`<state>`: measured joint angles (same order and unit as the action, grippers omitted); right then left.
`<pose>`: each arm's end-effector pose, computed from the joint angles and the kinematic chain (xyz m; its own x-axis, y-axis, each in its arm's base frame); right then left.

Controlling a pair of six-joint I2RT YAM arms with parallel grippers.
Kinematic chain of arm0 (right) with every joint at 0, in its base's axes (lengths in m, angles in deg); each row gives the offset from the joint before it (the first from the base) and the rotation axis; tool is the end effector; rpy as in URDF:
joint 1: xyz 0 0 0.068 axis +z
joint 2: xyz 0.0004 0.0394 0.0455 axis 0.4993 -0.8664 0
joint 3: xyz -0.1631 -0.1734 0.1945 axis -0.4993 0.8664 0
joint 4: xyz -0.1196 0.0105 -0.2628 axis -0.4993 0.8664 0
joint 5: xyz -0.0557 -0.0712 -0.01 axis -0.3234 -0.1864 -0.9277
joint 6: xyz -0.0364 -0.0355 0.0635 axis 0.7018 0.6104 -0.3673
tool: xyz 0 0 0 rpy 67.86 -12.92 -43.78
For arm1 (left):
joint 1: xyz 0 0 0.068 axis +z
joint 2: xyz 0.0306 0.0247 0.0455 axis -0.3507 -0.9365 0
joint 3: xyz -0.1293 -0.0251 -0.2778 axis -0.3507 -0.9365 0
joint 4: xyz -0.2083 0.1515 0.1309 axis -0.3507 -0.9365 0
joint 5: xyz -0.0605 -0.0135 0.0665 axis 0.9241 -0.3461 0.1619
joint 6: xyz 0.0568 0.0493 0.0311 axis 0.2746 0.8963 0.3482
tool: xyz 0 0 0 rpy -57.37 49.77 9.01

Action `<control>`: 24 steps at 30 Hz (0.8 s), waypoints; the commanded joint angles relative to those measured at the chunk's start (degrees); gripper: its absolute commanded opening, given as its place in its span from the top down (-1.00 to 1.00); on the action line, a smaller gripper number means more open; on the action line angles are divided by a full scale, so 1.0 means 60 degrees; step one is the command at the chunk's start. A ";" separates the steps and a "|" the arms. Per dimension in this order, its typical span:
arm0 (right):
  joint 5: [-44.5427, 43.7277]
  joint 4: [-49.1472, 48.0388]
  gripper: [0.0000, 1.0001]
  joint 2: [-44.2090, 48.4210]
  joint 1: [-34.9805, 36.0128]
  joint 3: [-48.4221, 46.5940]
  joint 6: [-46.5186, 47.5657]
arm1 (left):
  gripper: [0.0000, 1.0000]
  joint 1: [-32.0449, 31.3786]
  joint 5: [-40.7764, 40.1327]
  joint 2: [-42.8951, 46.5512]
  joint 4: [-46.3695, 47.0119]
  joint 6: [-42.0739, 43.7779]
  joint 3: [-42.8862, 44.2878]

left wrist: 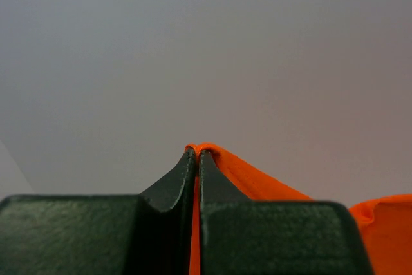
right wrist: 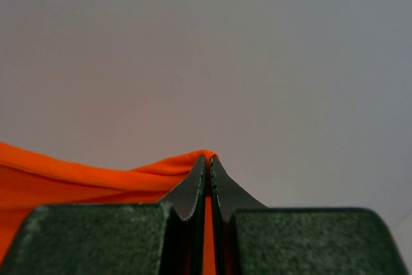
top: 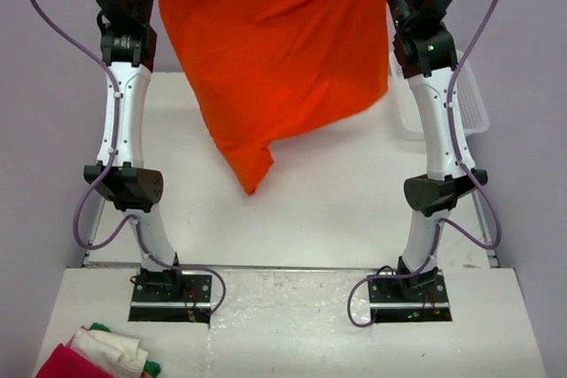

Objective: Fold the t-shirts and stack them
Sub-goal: Flatten out the tshirt

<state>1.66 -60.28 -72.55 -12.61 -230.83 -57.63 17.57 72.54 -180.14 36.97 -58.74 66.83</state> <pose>0.4457 0.1282 0.6382 0.3038 -0.1618 -0.9389 -0.0850 0.9769 -0.1959 0.4836 -0.0289 0.6236 0.3982 0.0793 -0.9138 0.0636 0.9915 0.1137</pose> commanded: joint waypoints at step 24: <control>-0.1509 0.5234 1.00 0.3296 -0.0078 0.8931 -0.4410 | 1.00 -0.3738 -0.1237 0.8692 -0.2233 -0.3530 -1.1210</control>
<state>-5.29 -36.69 -57.44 -13.35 -182.22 -74.16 -3.22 69.63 -134.28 29.96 -67.03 10.46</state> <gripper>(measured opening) 0.007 0.006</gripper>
